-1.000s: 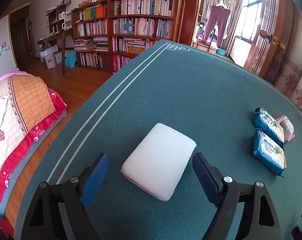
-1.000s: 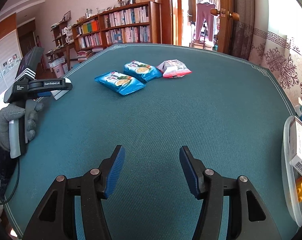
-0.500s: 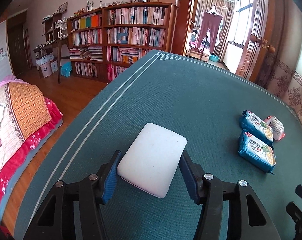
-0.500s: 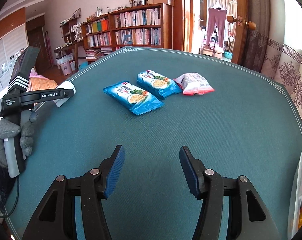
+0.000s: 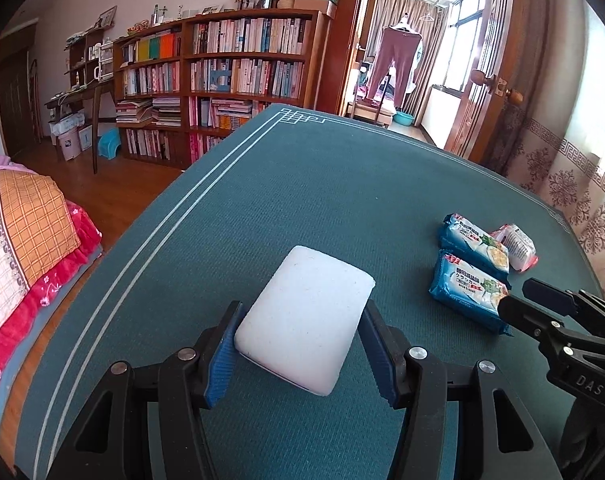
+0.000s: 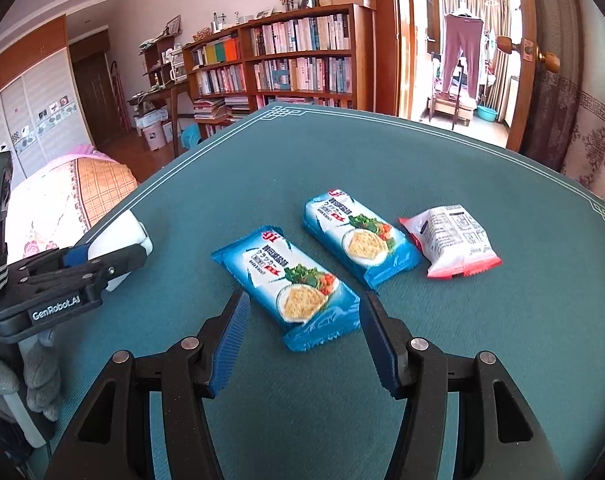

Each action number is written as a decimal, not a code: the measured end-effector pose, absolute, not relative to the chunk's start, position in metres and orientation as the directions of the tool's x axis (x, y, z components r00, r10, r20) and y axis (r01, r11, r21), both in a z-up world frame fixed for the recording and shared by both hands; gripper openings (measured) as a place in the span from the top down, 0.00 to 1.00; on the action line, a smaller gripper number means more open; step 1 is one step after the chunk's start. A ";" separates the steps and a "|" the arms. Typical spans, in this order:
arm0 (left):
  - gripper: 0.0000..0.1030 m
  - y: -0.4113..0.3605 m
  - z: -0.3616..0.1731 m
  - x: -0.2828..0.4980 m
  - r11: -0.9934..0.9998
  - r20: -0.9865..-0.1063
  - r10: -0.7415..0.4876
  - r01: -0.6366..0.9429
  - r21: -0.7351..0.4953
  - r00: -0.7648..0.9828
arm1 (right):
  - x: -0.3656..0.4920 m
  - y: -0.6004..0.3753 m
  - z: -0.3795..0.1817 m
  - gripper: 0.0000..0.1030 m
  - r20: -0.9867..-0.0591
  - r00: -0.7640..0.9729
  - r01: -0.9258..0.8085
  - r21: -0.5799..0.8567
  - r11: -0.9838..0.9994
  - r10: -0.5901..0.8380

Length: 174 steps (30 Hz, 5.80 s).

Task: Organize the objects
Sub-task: 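Hold the white eraser in the left tool while the right tool grasps a blue cracker pack, then lift the blue cracker pack with the right tool and carry it to the bowl, then lower the cracker pack into the bowl and open the right tool, then withdraw the right tool from the bowl while the left tool carries the eraser toward it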

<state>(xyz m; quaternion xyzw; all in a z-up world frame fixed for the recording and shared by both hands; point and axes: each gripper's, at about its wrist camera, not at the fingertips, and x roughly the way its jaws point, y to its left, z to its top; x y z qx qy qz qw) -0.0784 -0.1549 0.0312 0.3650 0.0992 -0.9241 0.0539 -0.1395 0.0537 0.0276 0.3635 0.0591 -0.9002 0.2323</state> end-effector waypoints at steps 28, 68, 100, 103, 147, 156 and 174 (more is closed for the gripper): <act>0.42 -0.147 0.030 -0.077 -0.974 -0.693 -0.003 0.160 -0.162 -0.721 | -0.154 0.012 0.003 0.40 -0.741 -0.563 0.519 0.027 -0.854 -0.365; 0.42 -0.119 0.027 -0.072 -0.991 -0.683 0.033 0.064 -0.117 -0.730 | -0.050 0.103 0.009 0.58 -0.702 -0.618 0.354 0.154 -0.922 -0.355; 0.42 -0.053 0.041 -0.050 -0.992 -0.691 0.123 -0.098 -0.075 -0.713 | 0.028 0.271 0.062 0.58 -0.605 -0.793 -0.031 0.157 -0.987 -0.072; 0.42 -0.042 0.043 -0.049 -0.989 -0.692 0.143 -0.120 -0.081 -0.707 | 0.034 0.292 0.067 0.58 -0.591 -0.807 -0.086 0.156 -0.984 -0.024; 0.41 0.074 0.048 -0.032 -0.947 -0.708 0.266 -0.315 -0.065 -0.654 | 0.031 0.397 0.057 0.57 -0.578 -0.790 -0.323 0.105 -0.941 0.207; 0.41 0.104 0.052 -0.026 -0.925 -0.704 0.306 -0.376 -0.059 -0.642 | 0.061 0.382 0.063 0.57 -0.546 -0.813 -0.277 0.052 -0.960 0.205; 0.41 0.193 0.071 -0.007 -0.835 -0.686 0.429 -0.547 -0.055 -0.587 | 0.094 0.384 0.047 0.57 -0.553 -0.814 -0.229 0.031 -0.973 0.174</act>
